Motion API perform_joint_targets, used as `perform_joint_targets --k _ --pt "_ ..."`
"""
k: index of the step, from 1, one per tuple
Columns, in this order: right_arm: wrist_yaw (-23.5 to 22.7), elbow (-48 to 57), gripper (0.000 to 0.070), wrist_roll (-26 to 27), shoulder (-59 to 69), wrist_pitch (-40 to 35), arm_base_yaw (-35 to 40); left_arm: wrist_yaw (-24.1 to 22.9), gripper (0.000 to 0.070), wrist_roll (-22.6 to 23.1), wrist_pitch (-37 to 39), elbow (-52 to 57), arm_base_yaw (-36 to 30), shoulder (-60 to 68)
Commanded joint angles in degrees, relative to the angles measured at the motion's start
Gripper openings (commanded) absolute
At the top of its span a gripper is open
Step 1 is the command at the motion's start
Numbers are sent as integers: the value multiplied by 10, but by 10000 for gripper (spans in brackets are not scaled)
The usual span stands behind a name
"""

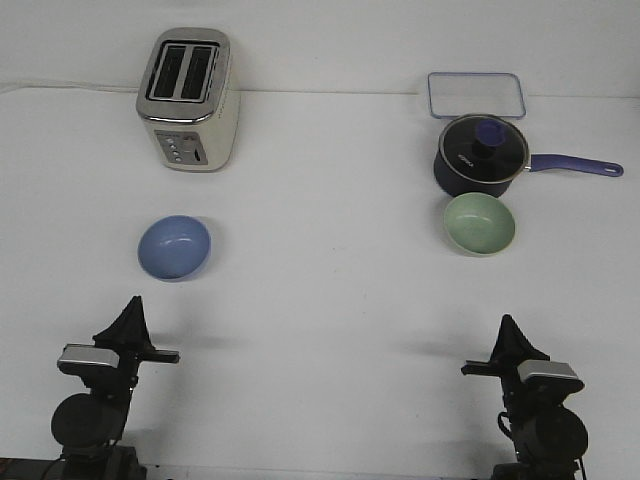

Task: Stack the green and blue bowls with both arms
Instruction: 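Reach the right gripper forward and grasp the rim of the green bowl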

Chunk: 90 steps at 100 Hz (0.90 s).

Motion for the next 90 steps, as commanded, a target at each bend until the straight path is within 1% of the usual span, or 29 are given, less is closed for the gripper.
perform_joint_targets --k 1,17,21,24,26,32,34,37,39,59,66,90 --pt "1 42 1 44 17 -22 0 1 15 3 7 -11 0 0" --pt "0 159 2 52 120 -111 0 1 15 3 7 -11 0 0" --pt "-5 190 22 52 155 -133 0 1 15 3 7 -11 0 0" --pt "-6 211 93 52 179 -147 0 1 15 3 7 -11 0 0" --pt "-6 226 164 52 196 -155 0 1 15 3 7 -11 0 0" --pt "-5 267 415 48 249 -178 0 1 15 3 7 -11 0 0" --pt "-4 280 487 46 266 -184 0 1 15 3 7 -11 0 0" --pt "-3 297 560 41 290 -191 0 1 15 3 7 -11 0 0" --pt "-3 309 582 37 306 -195 0 1 15 3 7 -11 0 0" --pt "1 414 583 15 477 -207 -16 1 15 3 7 -11 0 0" --pt "-1 449 583 12 540 -209 -31 1 15 3 7 -11 0 0" --pt "-11 564 582 -26 744 -237 -84 1 15 3 7 -11 0 0"
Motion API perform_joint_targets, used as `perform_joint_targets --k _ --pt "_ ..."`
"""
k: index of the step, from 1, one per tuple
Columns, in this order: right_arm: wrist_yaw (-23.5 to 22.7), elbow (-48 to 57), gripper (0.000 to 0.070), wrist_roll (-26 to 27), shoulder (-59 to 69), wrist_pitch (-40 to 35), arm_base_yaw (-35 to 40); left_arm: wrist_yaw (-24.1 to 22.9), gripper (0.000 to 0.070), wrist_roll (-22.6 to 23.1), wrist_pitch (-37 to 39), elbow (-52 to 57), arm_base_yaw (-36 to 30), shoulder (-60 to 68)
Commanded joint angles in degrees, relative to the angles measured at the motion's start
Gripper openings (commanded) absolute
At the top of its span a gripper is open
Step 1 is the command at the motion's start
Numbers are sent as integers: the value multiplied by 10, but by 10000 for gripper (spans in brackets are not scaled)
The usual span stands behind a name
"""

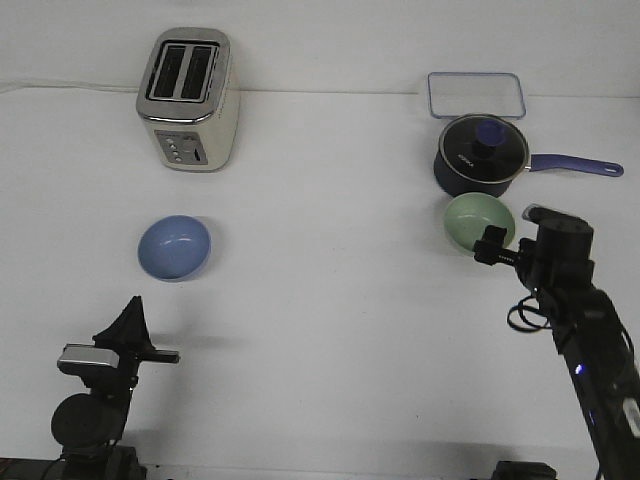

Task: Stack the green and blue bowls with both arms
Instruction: 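Reach the right gripper forward and grasp the rim of the green bowl, then drag the green bowl with the right gripper toward the table center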

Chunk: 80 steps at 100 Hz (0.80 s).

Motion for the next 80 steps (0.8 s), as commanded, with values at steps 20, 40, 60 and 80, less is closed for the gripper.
perform_joint_targets --k 20,40,60,80 --pt "-30 94 582 -25 173 -9 -37 1 15 3 7 -11 0 0" --pt "-45 122 577 -25 249 4 -49 1 15 3 7 -11 0 0" --pt "-61 127 413 -24 292 27 -51 1 15 3 7 -11 0 0" --pt "-62 128 0 -25 297 31 -51 1 15 3 7 -11 0 0"
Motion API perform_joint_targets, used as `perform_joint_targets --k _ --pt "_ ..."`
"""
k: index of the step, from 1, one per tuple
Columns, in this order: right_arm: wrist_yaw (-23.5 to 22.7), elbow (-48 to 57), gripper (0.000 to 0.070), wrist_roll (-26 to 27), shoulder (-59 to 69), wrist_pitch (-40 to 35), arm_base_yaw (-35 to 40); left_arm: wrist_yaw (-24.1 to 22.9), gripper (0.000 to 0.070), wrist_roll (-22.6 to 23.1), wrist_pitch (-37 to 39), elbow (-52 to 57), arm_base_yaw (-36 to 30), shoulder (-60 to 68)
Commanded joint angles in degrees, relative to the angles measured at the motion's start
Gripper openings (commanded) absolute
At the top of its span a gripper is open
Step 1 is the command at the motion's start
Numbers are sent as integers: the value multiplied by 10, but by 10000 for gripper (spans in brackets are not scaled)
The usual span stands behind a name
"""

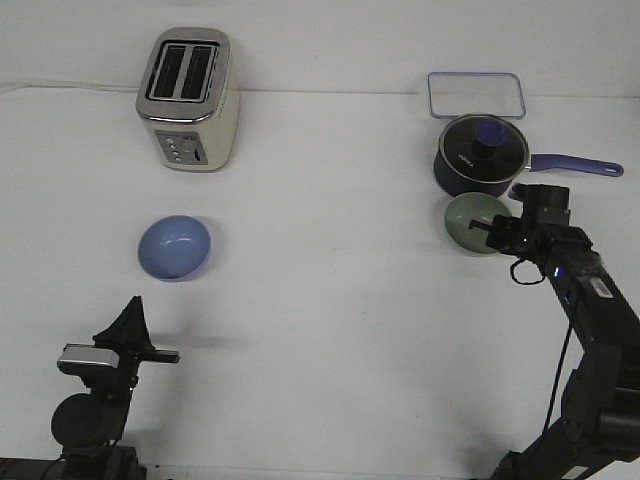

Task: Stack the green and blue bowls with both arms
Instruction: 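Drag the green bowl with the right gripper toward the table center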

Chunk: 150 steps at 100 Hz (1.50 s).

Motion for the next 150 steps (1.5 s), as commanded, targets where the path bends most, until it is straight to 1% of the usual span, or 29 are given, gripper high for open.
perform_joint_targets --k 1,21,35,44,63,69,76,95,116,127,139,150 --pt "-2 15 0 -4 14 5 -1 1 15 3 7 -11 0 0" --pt "-8 15 0 -16 -7 0 -4 1 15 3 7 -11 0 0" --pt "-35 15 0 -19 -55 -13 -4 1 15 3 7 -11 0 0" --pt "-63 15 0 -19 -98 -28 -4 1 15 3 7 -11 0 0" --pt "-116 15 0 -19 -196 -77 7 1 15 3 7 -11 0 0" --pt "-120 15 0 -19 -223 -97 21 1 15 3 7 -11 0 0" --pt "-118 9 0 -21 -253 -115 44 1 15 3 7 -11 0 0" --pt "-112 -44 0 -13 -324 -129 130 1 15 3 7 -11 0 0" --pt "-70 -122 0 18 -345 -129 251 1 15 3 7 -11 0 0" --pt "-55 -171 0 46 -345 -96 312 1 15 3 7 -11 0 0" --pt "-55 -225 0 92 -345 -48 370 1 15 3 7 -11 0 0" --pt "-51 -259 0 118 -336 -13 410 1 15 3 7 -11 0 0"
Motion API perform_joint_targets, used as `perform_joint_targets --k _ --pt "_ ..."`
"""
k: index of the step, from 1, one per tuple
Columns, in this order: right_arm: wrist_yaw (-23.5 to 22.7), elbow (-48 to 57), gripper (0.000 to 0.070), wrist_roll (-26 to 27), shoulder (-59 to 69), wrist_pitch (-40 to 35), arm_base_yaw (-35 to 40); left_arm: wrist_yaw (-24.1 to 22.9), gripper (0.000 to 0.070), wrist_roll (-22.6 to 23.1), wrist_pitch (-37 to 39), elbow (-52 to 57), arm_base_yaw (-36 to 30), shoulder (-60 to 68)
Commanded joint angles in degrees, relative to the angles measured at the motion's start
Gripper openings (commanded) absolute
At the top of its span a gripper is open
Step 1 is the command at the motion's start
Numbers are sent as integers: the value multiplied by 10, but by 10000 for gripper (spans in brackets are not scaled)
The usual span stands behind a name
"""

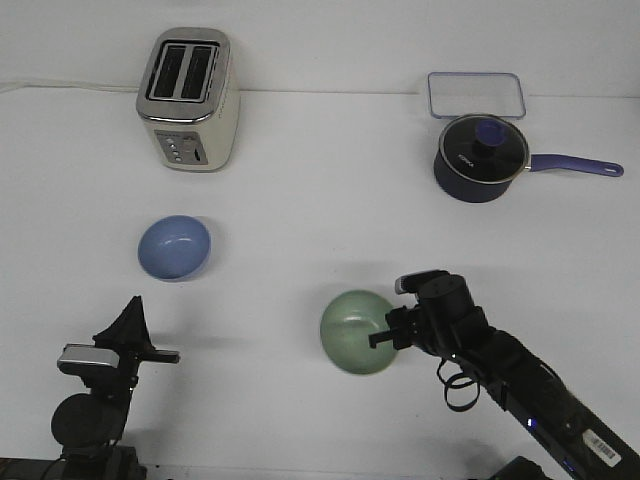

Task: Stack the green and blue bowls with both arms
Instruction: 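Drag the green bowl with the right gripper toward the table center, then open the right gripper and withdraw it from the green bowl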

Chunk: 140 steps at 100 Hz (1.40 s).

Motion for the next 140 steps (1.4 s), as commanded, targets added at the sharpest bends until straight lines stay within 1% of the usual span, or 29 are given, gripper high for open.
perform_joint_targets --k 1,14,39,55,58,60,68,72,76,87,96,110,124,133,140 --pt "5 -6 0 39 13 23 22 1 15 3 7 -11 0 0" --pt "39 -15 0 41 43 38 54 1 15 3 7 -11 0 0" --pt "43 -15 0 38 111 74 72 1 15 3 7 -11 0 0" --pt "41 -15 1 33 123 73 72 1 15 3 7 -11 0 0" --pt "40 -15 20 28 123 73 72 1 15 3 7 -11 0 0" --pt "38 -15 46 27 123 73 72 1 15 3 7 -11 0 0" --pt "27 -14 215 26 121 76 72 1 15 3 7 -11 0 0" --pt "26 -14 271 26 115 77 72 1 15 3 7 -11 0 0" --pt "27 -13 293 23 106 79 71 1 15 3 7 -11 0 0" --pt "26 -9 293 10 67 87 70 1 15 0 7 -11 0 0" --pt "28 -2 292 -2 23 88 69 1 15 -22 7 -11 0 0" --pt "37 1 292 -23 -58 101 56 1 15 -86 7 -11 0 0" --pt "77 0 292 -56 -134 93 45 1 11 -156 7 -6 0 0" --pt "120 -2 290 -83 -180 77 45 1 11 -211 7 -1 0 0" --pt "152 -14 290 -92 -219 77 45 0 12 -252 7 5 0 0"
